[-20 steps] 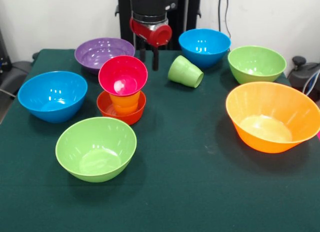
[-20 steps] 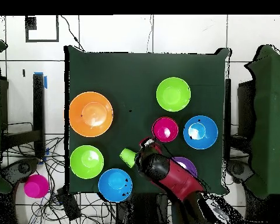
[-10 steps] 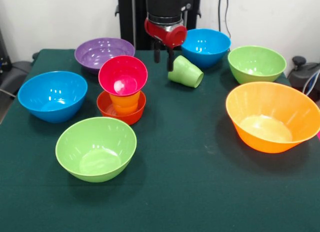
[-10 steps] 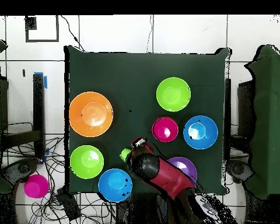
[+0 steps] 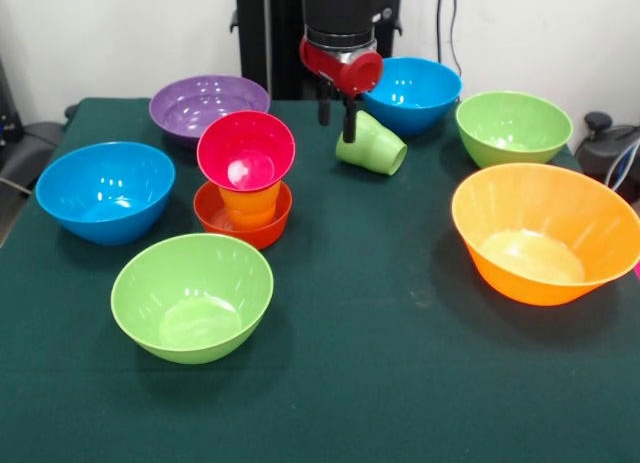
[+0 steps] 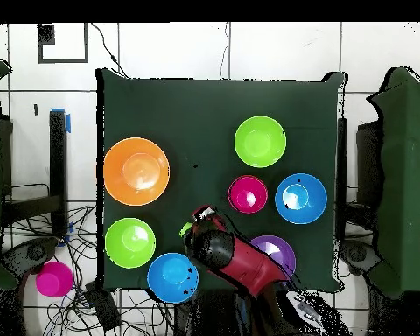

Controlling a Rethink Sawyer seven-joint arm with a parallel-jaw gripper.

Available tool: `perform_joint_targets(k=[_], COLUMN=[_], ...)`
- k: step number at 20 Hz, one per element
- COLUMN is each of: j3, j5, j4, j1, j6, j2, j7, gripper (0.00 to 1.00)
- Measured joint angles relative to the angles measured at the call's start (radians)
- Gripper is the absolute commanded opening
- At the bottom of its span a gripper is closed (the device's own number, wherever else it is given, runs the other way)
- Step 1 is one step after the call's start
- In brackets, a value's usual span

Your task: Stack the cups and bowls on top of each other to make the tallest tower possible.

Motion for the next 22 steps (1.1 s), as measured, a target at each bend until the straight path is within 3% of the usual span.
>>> perform_joint_targets(k=[5,17,22], j3=[-0.005,-0.087,-0.1], j5=[0.0,-0.001,-0.018], j4=[0.0,0.001,0.001], j1=[0.012,0.039,0.027], j6=[0.019,0.299,0.317], j2=[-0.009,-0.109,-0.134], j7=[0.007,0.007,0.007], gripper=[1.0,1.0,1.0])
